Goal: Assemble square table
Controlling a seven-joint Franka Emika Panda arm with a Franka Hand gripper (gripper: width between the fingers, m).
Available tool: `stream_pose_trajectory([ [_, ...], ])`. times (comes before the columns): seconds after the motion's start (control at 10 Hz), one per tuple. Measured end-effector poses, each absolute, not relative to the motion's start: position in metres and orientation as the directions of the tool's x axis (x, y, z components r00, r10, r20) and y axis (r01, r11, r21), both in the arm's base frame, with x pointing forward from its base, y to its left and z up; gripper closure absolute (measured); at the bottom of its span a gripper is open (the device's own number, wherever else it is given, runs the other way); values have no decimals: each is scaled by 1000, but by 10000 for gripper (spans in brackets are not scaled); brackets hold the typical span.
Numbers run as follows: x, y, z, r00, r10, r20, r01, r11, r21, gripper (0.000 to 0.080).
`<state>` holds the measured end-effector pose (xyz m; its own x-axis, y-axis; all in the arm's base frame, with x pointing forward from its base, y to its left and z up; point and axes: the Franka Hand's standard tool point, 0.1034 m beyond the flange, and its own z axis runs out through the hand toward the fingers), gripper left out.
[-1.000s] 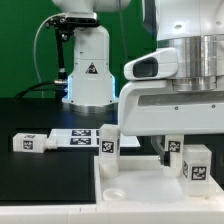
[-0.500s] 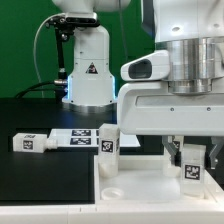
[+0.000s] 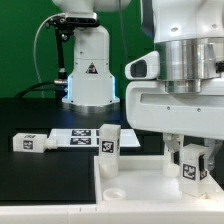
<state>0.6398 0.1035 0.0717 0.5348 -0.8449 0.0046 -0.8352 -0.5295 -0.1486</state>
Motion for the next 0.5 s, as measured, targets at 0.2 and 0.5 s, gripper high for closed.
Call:
stream_pose_trajectory([
  [0.2,639,103,71,252,-966,-47,-960,-244,-141,515],
  [0.5,638,104,70,-85,-992,-98,-988,96,-118,515],
])
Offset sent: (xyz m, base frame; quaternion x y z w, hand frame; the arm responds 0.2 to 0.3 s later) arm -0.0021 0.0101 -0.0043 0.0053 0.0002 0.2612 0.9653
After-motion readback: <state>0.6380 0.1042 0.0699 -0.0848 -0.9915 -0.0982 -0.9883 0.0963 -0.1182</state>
